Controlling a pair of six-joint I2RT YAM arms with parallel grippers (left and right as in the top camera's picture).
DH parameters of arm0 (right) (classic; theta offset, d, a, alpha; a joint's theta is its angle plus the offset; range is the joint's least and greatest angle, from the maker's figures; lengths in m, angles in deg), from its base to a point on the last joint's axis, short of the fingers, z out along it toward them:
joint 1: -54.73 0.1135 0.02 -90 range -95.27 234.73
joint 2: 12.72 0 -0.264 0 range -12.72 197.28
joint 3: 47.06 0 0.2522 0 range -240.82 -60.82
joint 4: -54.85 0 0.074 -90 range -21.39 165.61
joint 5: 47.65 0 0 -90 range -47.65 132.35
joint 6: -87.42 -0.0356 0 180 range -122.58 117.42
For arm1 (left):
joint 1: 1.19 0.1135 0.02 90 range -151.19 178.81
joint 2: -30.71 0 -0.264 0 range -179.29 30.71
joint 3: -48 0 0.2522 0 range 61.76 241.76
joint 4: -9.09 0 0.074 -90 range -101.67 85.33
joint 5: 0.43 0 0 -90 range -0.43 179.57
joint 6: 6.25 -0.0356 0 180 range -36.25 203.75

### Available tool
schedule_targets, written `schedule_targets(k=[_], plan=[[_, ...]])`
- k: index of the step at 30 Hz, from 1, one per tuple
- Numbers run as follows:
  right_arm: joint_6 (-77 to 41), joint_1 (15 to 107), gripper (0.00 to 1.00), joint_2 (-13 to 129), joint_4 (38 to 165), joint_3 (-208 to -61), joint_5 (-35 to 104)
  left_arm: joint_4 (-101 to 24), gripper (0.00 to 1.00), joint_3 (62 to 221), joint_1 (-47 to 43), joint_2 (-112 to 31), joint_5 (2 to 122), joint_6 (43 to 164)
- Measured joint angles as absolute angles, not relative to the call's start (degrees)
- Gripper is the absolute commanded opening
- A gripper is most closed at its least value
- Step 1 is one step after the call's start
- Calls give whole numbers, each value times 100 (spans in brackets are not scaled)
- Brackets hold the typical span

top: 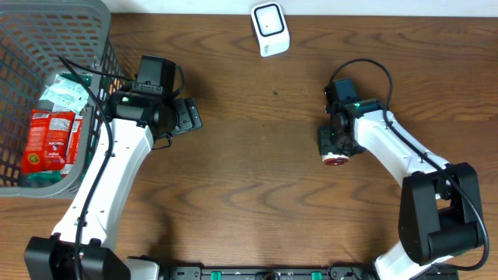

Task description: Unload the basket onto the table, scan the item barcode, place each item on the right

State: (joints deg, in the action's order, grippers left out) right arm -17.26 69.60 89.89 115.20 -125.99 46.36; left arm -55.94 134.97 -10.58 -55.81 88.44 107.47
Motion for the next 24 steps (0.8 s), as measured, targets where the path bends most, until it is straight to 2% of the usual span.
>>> schedule_targets(k=[3,24], plan=[[-1726,6958,27,8989,11520,-12599,4634,-5594,90,13497,-1058,-5581,8844,10747],[-1531,6471,25,8984,11443,-12575,3581,-5594,90,13497,-1058,-5581,8844,10747]])
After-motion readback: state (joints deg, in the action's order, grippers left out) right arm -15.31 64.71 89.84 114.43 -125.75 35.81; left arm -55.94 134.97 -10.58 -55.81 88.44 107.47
